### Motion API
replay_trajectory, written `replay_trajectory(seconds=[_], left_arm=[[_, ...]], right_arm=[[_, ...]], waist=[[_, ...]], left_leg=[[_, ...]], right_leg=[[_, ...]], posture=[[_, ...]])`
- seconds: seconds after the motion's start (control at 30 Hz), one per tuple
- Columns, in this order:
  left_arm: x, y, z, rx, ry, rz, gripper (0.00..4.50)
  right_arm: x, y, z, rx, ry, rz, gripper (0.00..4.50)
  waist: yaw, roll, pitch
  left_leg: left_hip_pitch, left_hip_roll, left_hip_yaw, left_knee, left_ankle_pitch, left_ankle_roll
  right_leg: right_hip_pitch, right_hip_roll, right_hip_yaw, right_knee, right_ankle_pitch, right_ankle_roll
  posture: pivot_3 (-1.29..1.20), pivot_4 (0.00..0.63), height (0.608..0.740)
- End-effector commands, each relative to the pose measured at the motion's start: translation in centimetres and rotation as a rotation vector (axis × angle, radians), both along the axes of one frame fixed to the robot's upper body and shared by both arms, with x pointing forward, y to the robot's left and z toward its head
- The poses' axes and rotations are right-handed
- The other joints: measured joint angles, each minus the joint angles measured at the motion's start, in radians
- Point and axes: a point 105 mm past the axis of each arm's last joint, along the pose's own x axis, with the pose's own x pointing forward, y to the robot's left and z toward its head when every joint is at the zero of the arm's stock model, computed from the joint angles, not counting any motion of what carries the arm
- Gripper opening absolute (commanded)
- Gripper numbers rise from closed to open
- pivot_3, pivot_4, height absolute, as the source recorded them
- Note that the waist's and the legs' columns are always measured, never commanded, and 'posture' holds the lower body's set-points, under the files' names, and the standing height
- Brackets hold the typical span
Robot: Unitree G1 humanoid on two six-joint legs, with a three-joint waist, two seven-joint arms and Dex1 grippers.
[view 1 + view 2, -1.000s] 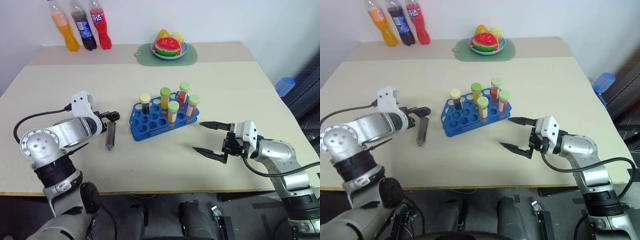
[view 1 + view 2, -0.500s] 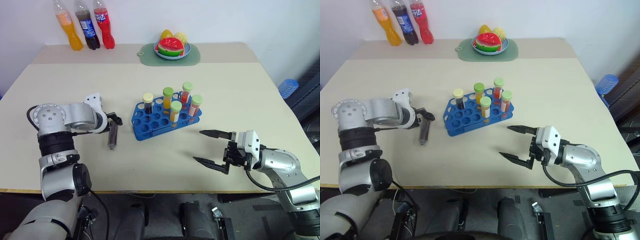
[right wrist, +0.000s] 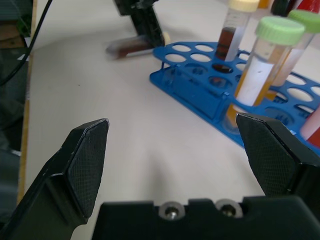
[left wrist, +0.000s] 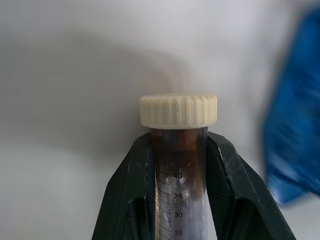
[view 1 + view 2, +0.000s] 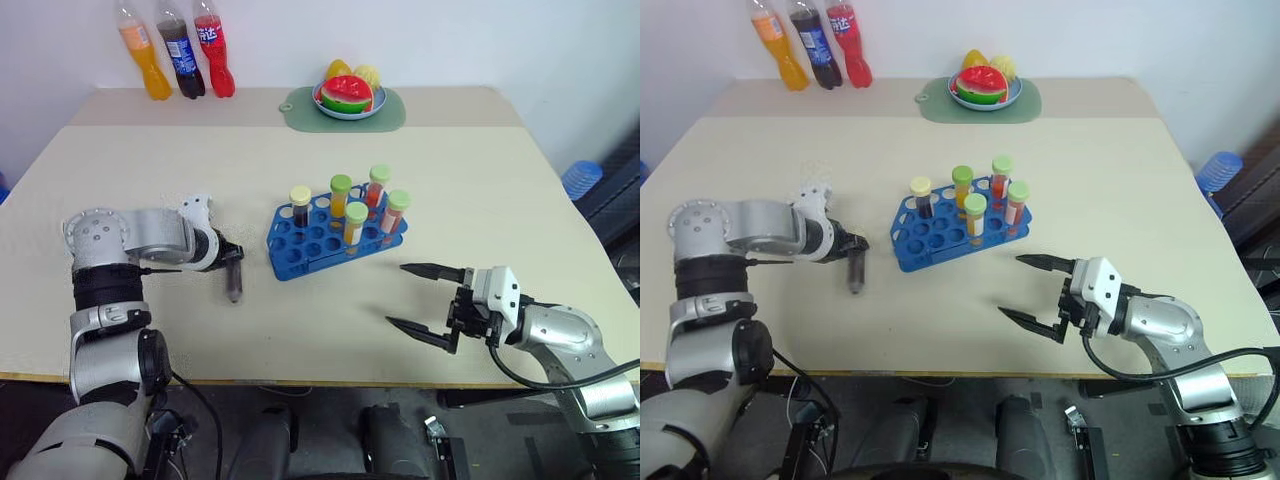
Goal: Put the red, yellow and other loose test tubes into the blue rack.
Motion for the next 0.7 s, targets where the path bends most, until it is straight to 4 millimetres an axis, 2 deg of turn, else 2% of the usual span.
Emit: replay_trajectory(seconds=[0.03,0.1,0.13,0.23,0.33,0.4,0.53,0.7], left_arm=[[-1.6,-1.3,5.3,-0.101,-0.305,-0.190,0.91],[-3.5,-1.3,6.0,0.001,-0.417,-0.320,0.91],[-3.9,-1.7,6.5,-0.004,-0.478,-0.370,0.91],[-4.3,-3.5,8.5,-0.095,-0.684,-0.467,0.91],[-4.0,-5.3,9.8,-0.112,-0.981,-0.495,0.91],[-3.4,-6.4,9.7,-0.136,-1.133,-0.459,0.91],[-3.0,-8.1,9.0,-0.234,-1.280,-0.512,0.91],[-0.7,-8.7,8.0,-0.307,-1.334,-0.496,0.91]], right_arm=[[0.3,0.0,0.5,0.013,-0.032,-0.006,4.50],[0.6,0.1,0.6,0.023,-0.036,-0.011,4.50],[0.7,0.1,0.6,0.024,-0.037,-0.012,4.50],[1.1,0.0,0.6,0.027,-0.039,-0.018,4.50],[1.5,-0.3,0.7,0.033,-0.040,-0.042,4.50],[1.6,-0.4,0.6,0.039,-0.042,-0.061,4.50],[1.5,-0.4,0.4,0.050,-0.052,-0.103,4.50],[1.1,-0.5,0.1,0.070,-0.064,-0.151,4.50]], waist=[[-0.007,-0.001,0.001],[-0.019,-0.001,0.000],[-0.022,0.000,0.000],[-0.012,0.002,-0.001],[-0.008,0.002,-0.001],[-0.005,0.002,-0.001],[0.004,0.002,-0.001],[0.007,0.001,0.000]], left_leg=[[-0.001,0.000,0.000,0.000,0.001,-0.001],[-0.002,0.001,0.002,-0.001,0.001,-0.002],[-0.002,0.001,0.003,-0.002,0.001,-0.002],[0.001,0.001,0.006,-0.003,0.001,-0.002],[0.001,0.001,0.004,-0.002,-0.001,0.002],[0.001,0.001,0.004,-0.001,-0.001,0.003],[0.000,0.001,0.004,-0.001,-0.002,0.004],[0.000,0.000,0.004,0.000,-0.003,0.006]], right_leg=[[-0.001,0.000,0.000,0.000,0.000,0.000],[-0.002,0.001,0.000,0.000,0.000,0.000],[-0.002,0.001,0.000,0.000,0.000,0.000],[0.000,0.001,0.001,-0.001,0.000,-0.001],[0.003,0.000,-0.001,-0.003,-0.002,-0.004],[0.004,0.000,0.000,-0.005,-0.002,-0.004],[0.004,0.000,0.000,-0.006,-0.001,-0.002],[0.005,0.000,-0.001,-0.006,0.000,-0.001]], posture=[[0.00,0.150,0.740],[0.00,0.150,0.740],[0.00,0.150,0.740],[0.00,0.150,0.740],[0.00,0.150,0.740],[0.00,0.150,0.740],[0.00,0.150,0.740],[0.00,0.150,0.740]])
